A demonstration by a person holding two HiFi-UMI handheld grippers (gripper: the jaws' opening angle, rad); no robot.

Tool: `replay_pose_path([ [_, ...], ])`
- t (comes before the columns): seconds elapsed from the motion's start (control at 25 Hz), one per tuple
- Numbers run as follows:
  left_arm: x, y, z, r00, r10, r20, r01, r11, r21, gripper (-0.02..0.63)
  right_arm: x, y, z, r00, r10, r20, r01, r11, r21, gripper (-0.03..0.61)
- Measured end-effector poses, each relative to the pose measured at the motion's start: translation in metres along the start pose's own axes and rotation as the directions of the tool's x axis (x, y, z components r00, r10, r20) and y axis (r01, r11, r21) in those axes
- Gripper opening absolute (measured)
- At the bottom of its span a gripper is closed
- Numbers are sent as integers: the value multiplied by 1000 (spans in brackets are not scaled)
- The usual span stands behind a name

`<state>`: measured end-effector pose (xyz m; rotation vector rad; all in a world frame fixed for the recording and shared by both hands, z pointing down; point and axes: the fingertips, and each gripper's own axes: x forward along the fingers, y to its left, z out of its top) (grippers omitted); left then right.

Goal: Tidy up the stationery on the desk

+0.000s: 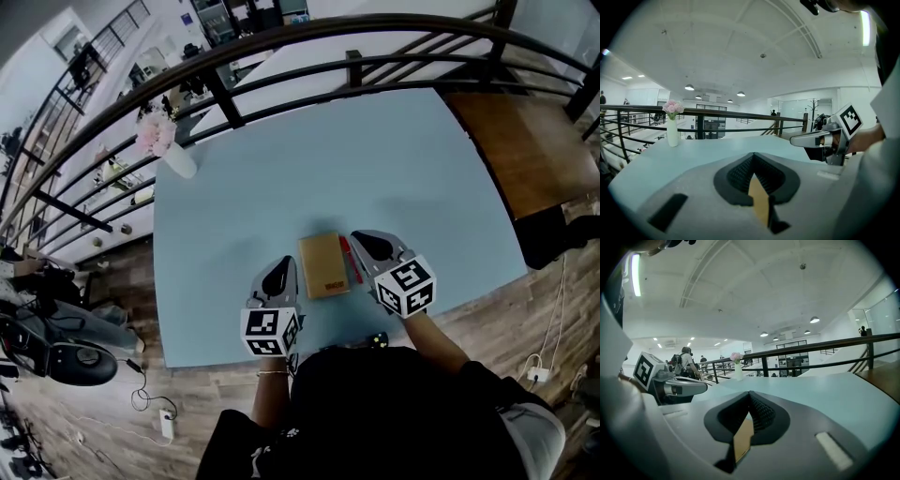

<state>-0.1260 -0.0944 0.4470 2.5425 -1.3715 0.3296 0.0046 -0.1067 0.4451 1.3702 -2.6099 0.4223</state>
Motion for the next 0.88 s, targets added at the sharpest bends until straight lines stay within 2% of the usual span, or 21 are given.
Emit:
replay_pose_path([
  [0.24, 0, -5, 3, 1000, -16, 5, 16, 1000, 0, -3, -7, -1, 1, 1000, -15, 8, 15, 1000, 16, 11],
  [0.36, -2, -8, -2, 999, -26, -20, 26, 1000, -2, -3, -12, -2, 2, 1000, -26, 15, 26, 999, 22, 11],
  [0.52, -4, -10, 0, 1000, -30, 8, 30, 1000, 2, -3, -15, 0, 0, 999, -33, 18, 32, 999, 26, 11],
  [0.88, -6, -7, 0, 1000, -18, 17, 18, 1000, 0, -3, -15, 0, 2, 999, -26, 23, 25, 999, 30, 11],
])
